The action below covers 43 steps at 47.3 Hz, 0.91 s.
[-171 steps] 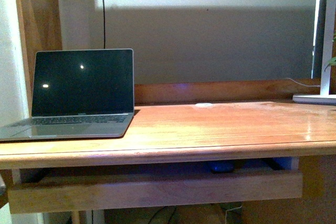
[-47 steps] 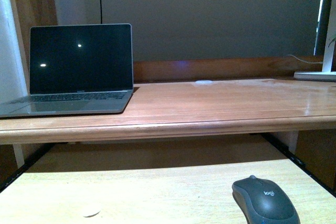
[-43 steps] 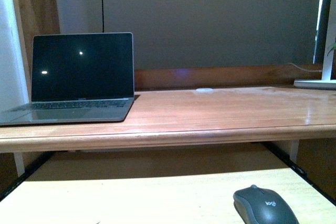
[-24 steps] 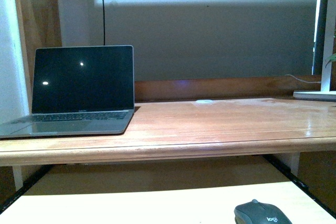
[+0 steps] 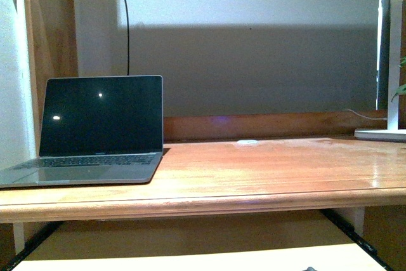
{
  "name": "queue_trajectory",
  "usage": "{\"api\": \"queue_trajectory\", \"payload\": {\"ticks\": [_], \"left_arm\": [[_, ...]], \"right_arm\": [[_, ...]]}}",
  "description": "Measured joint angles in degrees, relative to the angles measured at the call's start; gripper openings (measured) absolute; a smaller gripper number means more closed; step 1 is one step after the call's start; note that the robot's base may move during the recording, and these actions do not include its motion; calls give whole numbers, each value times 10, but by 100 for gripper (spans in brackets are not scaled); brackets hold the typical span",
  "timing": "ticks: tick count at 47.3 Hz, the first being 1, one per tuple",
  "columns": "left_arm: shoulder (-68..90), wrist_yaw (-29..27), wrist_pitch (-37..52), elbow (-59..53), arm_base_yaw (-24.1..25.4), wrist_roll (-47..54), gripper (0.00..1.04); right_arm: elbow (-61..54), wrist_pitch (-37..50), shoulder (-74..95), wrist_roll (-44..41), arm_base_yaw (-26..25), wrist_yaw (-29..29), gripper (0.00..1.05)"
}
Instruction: Place mouse
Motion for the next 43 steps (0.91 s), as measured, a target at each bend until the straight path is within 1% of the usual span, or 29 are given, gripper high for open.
{"api": "queue_trajectory", "payload": {"ticks": [19,20,22,24,26,31,34,38,43], "left_arm": [[-2,0,0,0,0,0,3],[-2,0,0,0,0,0,3],[-2,0,0,0,0,0,4],[-2,0,0,0,0,0,10],[-2,0,0,0,0,0,18],[-2,0,0,0,0,0,35],[-2,0,0,0,0,0,46],[-2,0,0,0,0,0,60],[-2,0,0,0,0,0,78]], "right_arm": [[0,0,0,0,0,0,97],[0,-2,1,1,1,6,97],[8,-31,12,20,10,41,97],[15,-49,32,46,16,68,97],[18,-48,52,66,16,76,97],[39,-17,103,100,16,89,97],[66,12,135,110,28,104,97],[103,55,184,114,65,128,97],[145,98,254,122,134,155,97]]}}
